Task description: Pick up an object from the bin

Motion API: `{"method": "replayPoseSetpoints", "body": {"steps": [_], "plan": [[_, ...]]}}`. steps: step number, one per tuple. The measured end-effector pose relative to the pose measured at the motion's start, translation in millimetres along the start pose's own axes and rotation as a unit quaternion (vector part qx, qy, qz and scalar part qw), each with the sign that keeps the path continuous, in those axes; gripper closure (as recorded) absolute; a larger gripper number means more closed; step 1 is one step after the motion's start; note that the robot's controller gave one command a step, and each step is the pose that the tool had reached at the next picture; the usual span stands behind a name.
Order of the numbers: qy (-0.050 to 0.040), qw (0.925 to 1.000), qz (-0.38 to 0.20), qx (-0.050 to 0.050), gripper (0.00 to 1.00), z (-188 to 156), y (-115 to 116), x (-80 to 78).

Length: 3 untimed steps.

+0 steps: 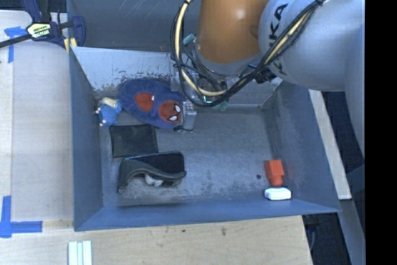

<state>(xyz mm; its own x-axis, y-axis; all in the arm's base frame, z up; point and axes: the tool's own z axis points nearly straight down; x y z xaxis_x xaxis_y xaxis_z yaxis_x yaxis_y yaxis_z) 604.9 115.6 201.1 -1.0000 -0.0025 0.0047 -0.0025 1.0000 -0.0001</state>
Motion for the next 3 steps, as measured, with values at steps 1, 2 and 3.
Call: {"method": "replayPoseSetpoints", "body": {"steps": [1, 2, 3], "plan": [[-0.0027, 0.9939, 0.110, 0.000, 0.00, 93.3, 16.0, -9.7], [-0.0081, 0.9940, 0.109, -0.001, 0.00, 129.9, 54.7, 1.9], [-0.0072, 0.9939, 0.110, -0.003, 1.00, 124.9, 54.9, 0.8]]}}
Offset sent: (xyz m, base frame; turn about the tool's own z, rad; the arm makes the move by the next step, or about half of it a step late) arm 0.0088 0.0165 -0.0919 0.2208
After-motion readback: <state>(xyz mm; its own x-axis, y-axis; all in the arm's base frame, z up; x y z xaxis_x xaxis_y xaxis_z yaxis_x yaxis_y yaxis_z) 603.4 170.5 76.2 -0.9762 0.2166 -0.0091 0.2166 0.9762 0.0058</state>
